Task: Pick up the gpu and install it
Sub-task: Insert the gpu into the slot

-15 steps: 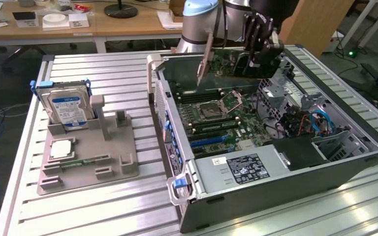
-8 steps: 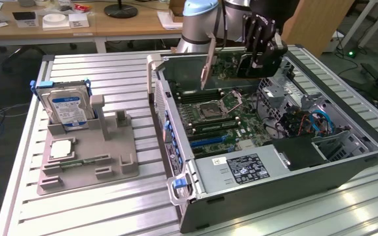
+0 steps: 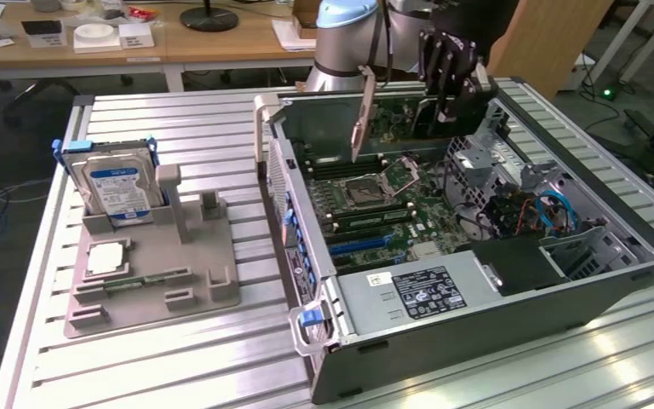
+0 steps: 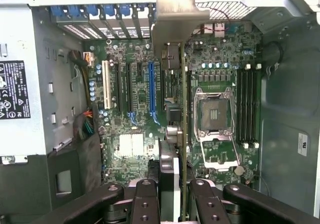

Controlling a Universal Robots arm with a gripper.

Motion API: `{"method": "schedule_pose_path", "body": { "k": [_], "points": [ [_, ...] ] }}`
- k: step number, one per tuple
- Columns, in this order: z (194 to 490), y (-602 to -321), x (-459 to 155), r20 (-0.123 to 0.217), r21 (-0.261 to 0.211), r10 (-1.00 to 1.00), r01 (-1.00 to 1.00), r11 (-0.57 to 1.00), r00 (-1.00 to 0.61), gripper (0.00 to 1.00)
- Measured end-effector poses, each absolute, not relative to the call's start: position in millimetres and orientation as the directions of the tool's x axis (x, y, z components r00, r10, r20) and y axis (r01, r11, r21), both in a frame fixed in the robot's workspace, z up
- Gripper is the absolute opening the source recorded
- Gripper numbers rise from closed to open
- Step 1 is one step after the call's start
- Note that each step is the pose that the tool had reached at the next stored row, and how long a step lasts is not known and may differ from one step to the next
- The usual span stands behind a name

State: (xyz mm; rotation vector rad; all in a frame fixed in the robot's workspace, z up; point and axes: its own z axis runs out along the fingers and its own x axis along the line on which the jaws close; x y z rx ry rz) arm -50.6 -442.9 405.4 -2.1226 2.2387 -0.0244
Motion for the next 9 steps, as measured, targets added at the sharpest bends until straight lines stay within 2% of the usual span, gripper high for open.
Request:
{"method": "schedule_pose_path", "body": {
  "k": [9],
  "points": [
    [398.5, -442.9, -51.0, -0.031, -0.066, -0.998, -0.996, 0.054, -0.052, 0.28]
  ]
}}
